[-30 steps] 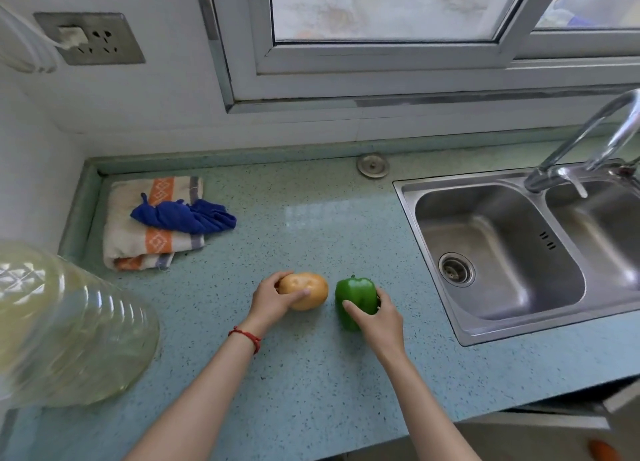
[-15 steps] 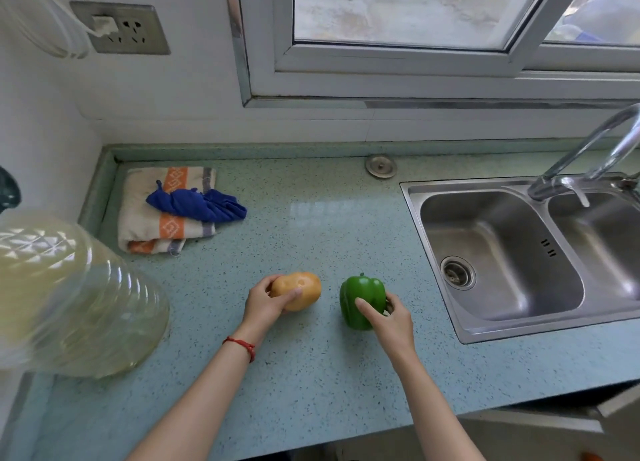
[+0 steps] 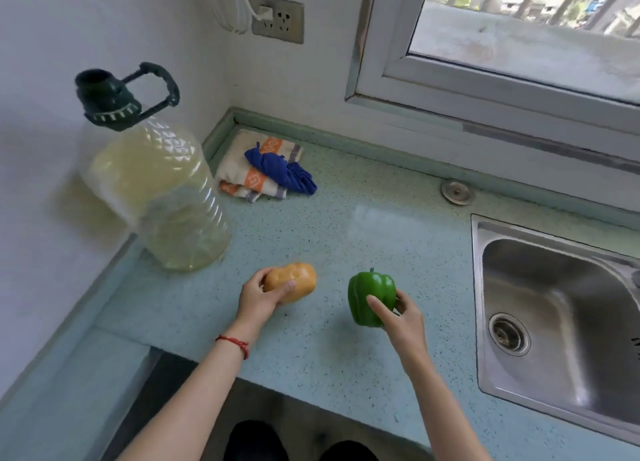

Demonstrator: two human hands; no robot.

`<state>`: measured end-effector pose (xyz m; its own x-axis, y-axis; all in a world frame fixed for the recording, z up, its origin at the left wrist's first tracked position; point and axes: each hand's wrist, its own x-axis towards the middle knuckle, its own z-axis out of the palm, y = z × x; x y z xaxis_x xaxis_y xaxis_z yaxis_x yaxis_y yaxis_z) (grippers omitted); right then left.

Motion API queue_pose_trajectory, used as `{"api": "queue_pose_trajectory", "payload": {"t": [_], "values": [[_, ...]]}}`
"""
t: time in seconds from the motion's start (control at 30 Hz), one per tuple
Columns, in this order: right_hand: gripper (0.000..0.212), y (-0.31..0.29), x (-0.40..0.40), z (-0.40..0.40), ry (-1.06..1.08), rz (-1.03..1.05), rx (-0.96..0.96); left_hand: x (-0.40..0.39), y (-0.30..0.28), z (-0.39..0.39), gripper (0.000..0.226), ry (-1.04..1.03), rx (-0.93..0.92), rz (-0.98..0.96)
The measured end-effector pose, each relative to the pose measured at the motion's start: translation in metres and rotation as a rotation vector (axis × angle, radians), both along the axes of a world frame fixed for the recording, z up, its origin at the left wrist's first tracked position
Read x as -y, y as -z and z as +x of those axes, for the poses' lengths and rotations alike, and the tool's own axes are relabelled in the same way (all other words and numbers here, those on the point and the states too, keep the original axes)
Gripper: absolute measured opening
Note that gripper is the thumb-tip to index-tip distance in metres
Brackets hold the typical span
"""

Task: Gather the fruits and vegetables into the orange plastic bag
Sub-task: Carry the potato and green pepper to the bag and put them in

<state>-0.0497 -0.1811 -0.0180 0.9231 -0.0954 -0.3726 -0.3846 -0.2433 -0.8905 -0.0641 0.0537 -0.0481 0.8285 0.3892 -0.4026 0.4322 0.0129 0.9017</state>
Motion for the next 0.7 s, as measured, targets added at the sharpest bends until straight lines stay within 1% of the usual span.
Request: {"api": "queue_pose_trajectory", "payload": {"t": [0.13,0.23,0.3,0.4,0.57,0.7], "values": [[0.053,-0.004,0.004,0.000,-0.195,0.029,0.006,0.013,-0.008,-0.044,0.046,-0.215,0.036,-0.030],[0.040,-0.009,-0.003,-0.005,-0.355,0.045,0.015,0.021,-0.013,-0.083,0.044,-0.364,0.058,-0.056],[0.036,-0.011,-0.011,-0.013,-0.443,0.059,0.013,0.022,-0.015,-0.112,0.048,-0.471,0.067,-0.057],[0.039,-0.012,-0.029,-0.029,-0.585,0.073,0.013,0.021,-0.018,-0.155,0.041,-0.641,0.095,-0.082],[0.042,-0.006,-0.064,-0.065,-0.841,0.096,0.011,0.021,-0.014,-0.228,0.050,-0.816,0.107,-0.080],[0.040,0.001,-0.094,-0.103,-1.017,0.086,0.014,0.025,-0.013,-0.288,0.045,-1.001,0.125,-0.102]]}}
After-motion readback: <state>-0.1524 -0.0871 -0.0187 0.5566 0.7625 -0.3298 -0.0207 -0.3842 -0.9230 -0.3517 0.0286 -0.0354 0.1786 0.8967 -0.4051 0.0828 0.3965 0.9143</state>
